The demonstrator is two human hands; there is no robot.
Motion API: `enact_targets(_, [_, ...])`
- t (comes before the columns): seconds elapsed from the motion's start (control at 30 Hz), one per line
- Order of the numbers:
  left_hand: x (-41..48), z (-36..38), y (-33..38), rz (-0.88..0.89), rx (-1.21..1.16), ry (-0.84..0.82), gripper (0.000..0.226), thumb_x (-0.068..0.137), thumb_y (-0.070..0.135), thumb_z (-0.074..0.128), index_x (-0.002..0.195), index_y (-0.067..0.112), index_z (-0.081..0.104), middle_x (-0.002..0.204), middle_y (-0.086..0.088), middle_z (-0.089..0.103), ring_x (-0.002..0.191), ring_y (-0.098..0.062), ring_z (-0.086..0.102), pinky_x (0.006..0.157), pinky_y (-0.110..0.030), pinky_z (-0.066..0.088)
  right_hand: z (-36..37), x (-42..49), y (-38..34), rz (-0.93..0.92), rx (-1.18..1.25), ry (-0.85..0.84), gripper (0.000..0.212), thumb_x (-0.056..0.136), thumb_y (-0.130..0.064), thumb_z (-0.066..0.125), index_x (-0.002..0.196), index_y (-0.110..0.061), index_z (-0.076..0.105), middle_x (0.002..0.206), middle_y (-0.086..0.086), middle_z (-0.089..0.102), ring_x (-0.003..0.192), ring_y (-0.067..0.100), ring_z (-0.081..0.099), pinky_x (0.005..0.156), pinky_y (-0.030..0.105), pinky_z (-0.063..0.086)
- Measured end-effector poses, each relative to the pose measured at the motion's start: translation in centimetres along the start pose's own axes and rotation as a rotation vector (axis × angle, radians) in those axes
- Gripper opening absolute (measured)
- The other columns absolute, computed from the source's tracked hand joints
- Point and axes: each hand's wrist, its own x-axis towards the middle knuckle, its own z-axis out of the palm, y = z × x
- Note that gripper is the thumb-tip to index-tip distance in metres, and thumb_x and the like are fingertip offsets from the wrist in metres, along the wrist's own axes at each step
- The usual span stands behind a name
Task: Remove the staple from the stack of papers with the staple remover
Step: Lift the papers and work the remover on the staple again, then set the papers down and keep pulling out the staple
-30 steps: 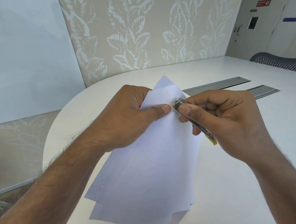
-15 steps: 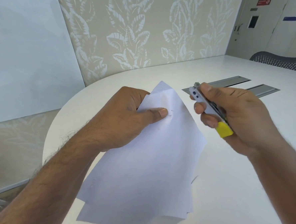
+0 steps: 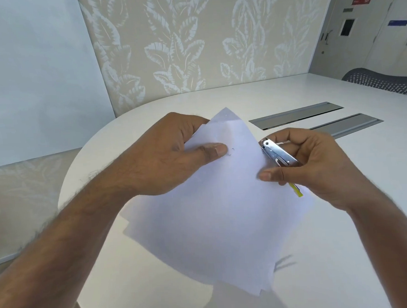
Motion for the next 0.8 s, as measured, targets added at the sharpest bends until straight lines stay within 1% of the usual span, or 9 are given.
enact_targets(0.07, [0.3,0.2,-0.5,0.041,0.019,0.009,0.035,0.086,0.049,0.063,0.080,0.016,0.071,0.075,-0.009,0.068,0.064,-0.022,0.064,0.058,-0.030,0.047,-0.4,0.1,0.4,0.030,-0.064,0.034,0.040,0.062,0.005,0.085,0.096,-0.009,0.069,0.062,-0.003,0.074,0.046,0.010,0.057,0.048,0.018,0.048])
enact_targets(0.13, [0.7,0.6,-1.2,0.069,0.016,0.059,0.031,0.090,0.042,0.062,0.083,0.013,0.072,0.074,-0.004,0.069,0.067,-0.015,0.063,0.059,-0.022,0.045,-0.5,0.1,0.3,0.010,-0.138,0.087,0.039,0.063,0.000,0.087,0.095,-0.017,0.071,0.064,0.001,0.075,0.047,0.014,0.055,0.048,0.023,0.047])
enact_targets(0.27, [1.2,1.4,-2.3,0.152,-0.002,0.145,0.019,0.097,0.026,0.064,0.099,0.009,0.073,0.088,0.010,0.071,0.082,-0.004,0.065,0.072,-0.007,0.043,-0.8,-0.1,-0.3,-0.211,-0.330,0.266,0.038,0.069,-0.008,0.088,0.087,-0.036,0.069,0.073,0.013,0.071,0.049,0.010,0.054,0.046,0.026,0.052])
enact_targets(0.33, [1.5,1.6,-2.6,0.216,-0.028,0.162,0.015,0.095,0.023,0.069,0.108,0.018,0.073,0.098,0.013,0.073,0.092,0.000,0.067,0.084,-0.015,0.048,-0.8,-0.6,-0.8,-0.351,-0.461,0.367,0.035,0.073,-0.012,0.085,0.094,-0.033,0.068,0.072,-0.002,0.070,0.058,0.004,0.061,0.066,0.028,0.059])
enact_targets(0.4, [1.8,1.9,-2.9,0.295,-0.038,0.201,0.010,0.092,0.018,0.073,0.102,0.020,0.072,0.093,0.010,0.071,0.091,-0.009,0.067,0.086,-0.025,0.049,-0.4,-1.3,-1.2,-0.491,-0.625,0.448,0.032,0.077,-0.014,0.080,0.102,-0.028,0.066,0.069,-0.020,0.063,0.067,0.004,0.064,0.069,0.025,0.055])
enact_targets(0.5, [2.1,2.8,-4.1,0.396,0.044,0.270,0.007,0.090,0.010,0.077,0.093,0.003,0.075,0.091,-0.002,0.068,0.087,-0.026,0.065,0.083,-0.037,0.050,0.7,-2.6,-0.8,-0.629,-0.923,0.528,0.027,0.077,-0.013,0.075,0.100,-0.022,0.064,0.068,-0.015,0.055,0.069,0.016,0.050,0.068,0.032,0.043])
enact_targets(0.6, [1.3,4.3,-6.4,0.399,0.016,0.284,0.005,0.084,0.010,0.079,0.089,0.012,0.079,0.098,-0.008,0.065,0.090,-0.032,0.063,0.084,-0.042,0.050,2.5,-4.5,1.2,-0.614,-1.051,0.485,0.025,0.074,-0.009,0.071,0.096,-0.020,0.070,0.061,-0.013,0.051,0.067,0.018,0.046,0.062,0.034,0.032])
enact_targets(0.67, [0.2,5.9,-8.3,0.350,-0.081,0.241,0.018,0.079,0.003,0.079,0.089,0.018,0.078,0.104,-0.008,0.059,0.090,-0.033,0.059,0.086,-0.040,0.046,4.1,-6.1,3.3,-0.572,-1.071,0.397,0.024,0.074,-0.008,0.069,0.096,-0.018,0.074,0.068,-0.007,0.068,0.064,0.018,0.057,0.063,0.037,0.034])
enact_targets(0.8, [-2.8,9.1,-12.4,0.179,-0.160,0.178,0.040,0.072,-0.016,0.079,0.084,0.022,0.077,0.111,-0.008,0.056,0.098,-0.020,0.058,0.091,-0.023,0.044,7.2,-9.7,7.3,-0.425,-1.023,0.220,0.028,0.069,-0.012,0.074,0.095,-0.020,0.072,0.084,-0.007,0.076,0.067,0.015,0.064,0.058,0.034,0.045])
